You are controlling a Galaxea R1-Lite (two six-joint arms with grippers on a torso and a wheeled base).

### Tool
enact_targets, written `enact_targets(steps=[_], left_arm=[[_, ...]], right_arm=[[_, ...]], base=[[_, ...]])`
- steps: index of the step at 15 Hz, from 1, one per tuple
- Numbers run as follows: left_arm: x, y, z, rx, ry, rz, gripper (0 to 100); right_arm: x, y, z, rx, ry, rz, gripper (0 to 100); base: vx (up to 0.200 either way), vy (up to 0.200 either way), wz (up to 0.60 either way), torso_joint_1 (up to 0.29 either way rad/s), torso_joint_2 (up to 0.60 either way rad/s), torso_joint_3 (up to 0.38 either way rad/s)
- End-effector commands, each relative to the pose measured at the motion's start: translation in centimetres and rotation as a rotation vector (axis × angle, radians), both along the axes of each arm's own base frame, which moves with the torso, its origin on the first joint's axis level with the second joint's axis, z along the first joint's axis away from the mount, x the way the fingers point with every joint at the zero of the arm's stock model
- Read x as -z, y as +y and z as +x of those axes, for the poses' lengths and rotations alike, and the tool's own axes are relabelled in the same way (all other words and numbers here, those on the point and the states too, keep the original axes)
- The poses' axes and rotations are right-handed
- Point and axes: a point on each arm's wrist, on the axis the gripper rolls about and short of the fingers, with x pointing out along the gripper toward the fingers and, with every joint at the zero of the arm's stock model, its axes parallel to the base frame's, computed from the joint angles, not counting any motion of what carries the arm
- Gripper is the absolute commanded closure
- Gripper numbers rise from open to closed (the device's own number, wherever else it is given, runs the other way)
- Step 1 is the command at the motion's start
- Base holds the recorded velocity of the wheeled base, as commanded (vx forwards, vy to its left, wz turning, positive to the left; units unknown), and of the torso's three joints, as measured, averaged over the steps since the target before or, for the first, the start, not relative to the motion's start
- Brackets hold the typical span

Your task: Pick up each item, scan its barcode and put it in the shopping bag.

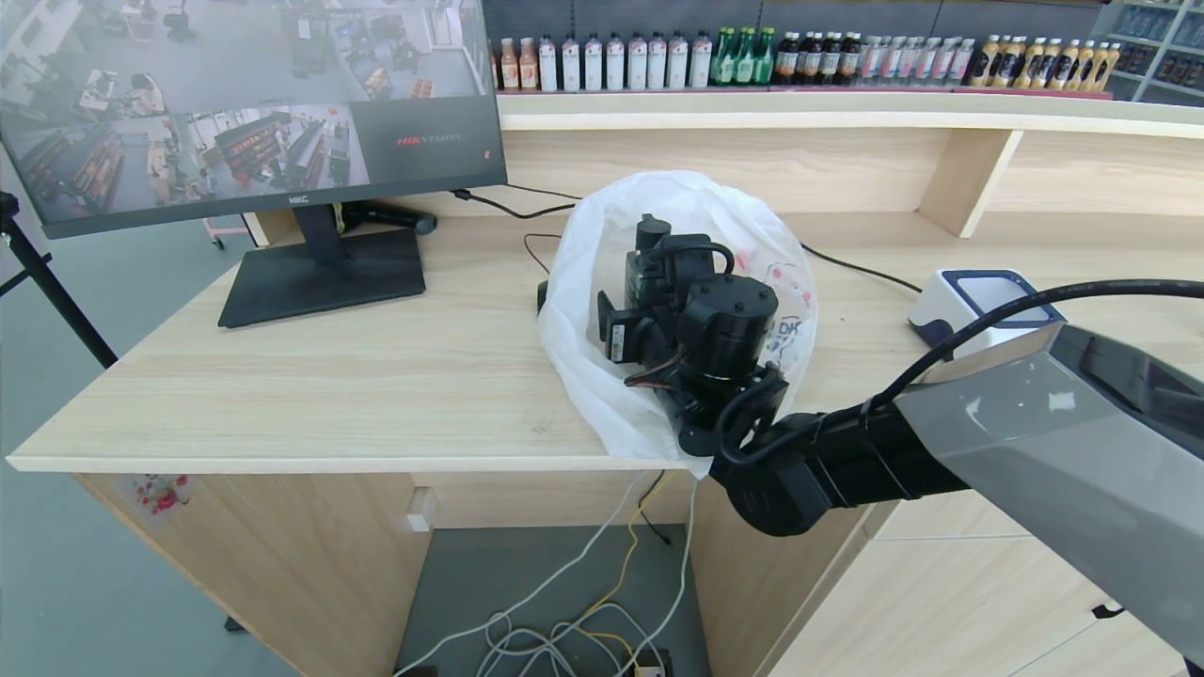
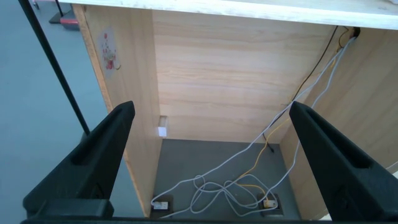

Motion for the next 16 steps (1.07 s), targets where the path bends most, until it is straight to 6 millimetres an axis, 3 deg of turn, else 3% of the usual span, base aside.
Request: enact_targets(steps=[1, 10, 16], left_arm=[[0.0, 0.0, 0.0, -0.001, 0.0, 0.0, 0], [0.0, 0.0, 0.0, 0.001, 0.0, 0.0, 0], [0.0, 0.0, 0.0, 0.001, 0.0, 0.0, 0]], right_arm=[[-0.2, 0.1, -0.1, -0.002, -0.006, 0.004, 0], [-1.5, 0.2, -0.8, 0.042, -0.08, 0.073, 0], [-4.5, -0.1, -2.4, 0.026, -0.131, 0.084, 0]], base=[[0.0, 0.0, 0.0, 0.0, 0.0, 0.0], [0.0, 0.0, 0.0, 0.0, 0.0, 0.0], [0.0, 0.0, 0.0, 0.0, 0.0, 0.0]])
